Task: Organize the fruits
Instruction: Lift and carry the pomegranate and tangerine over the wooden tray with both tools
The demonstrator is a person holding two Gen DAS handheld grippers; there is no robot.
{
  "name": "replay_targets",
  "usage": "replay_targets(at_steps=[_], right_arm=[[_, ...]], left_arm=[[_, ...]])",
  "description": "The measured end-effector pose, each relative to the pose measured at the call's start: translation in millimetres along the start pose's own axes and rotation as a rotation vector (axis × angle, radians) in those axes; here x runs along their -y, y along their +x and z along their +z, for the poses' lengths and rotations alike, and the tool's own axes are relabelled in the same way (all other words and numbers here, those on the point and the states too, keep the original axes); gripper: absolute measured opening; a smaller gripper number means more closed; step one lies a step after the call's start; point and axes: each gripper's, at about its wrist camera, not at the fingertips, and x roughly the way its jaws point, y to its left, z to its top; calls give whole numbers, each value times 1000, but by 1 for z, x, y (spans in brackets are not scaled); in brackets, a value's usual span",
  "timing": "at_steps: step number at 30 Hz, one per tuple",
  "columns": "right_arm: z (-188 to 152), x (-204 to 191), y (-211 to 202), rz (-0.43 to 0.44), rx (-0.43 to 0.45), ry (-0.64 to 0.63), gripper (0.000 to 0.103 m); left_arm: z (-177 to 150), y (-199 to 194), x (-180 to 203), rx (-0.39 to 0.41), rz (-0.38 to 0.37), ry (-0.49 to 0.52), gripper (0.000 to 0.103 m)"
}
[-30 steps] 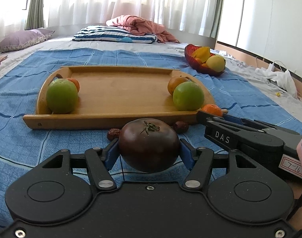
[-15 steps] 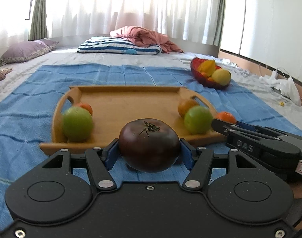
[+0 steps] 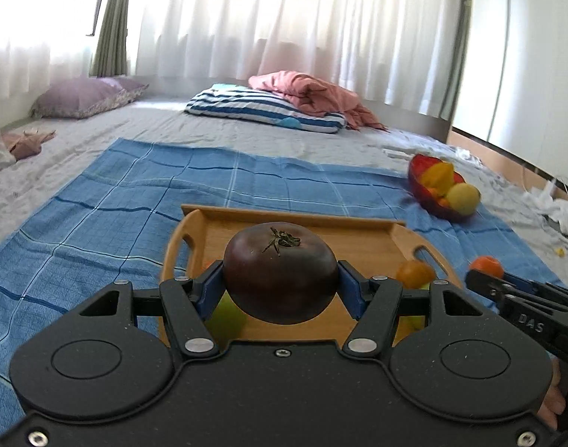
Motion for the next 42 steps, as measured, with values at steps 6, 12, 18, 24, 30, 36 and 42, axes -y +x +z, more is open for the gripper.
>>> replay_targets(at_steps=[6,12,18,24,30,36,42], right_arm=[[17,4,14,-1,-11,16,39],[28,8,38,-2,-59,39,39],[38,14,59,-4,-96,61,39],[44,19,81,15,-159,83,39],[48,21,101,7,-187,97,39],[49,18,121,-6,-226,86,39],[46,16,137,-22,-265,90,39]], left_arm=[[17,20,-16,-26,17,-14,61],[28,41,-28,-61,15,-43,61],[40,68,-33,-81,35,-55,61],[44,99,-39,-137,43,-78,61],[40,127,-42,-179,70,-82,61],[36,146,-47,-208,93,-79,61],[34,159,-49,-220,109,-65,61]])
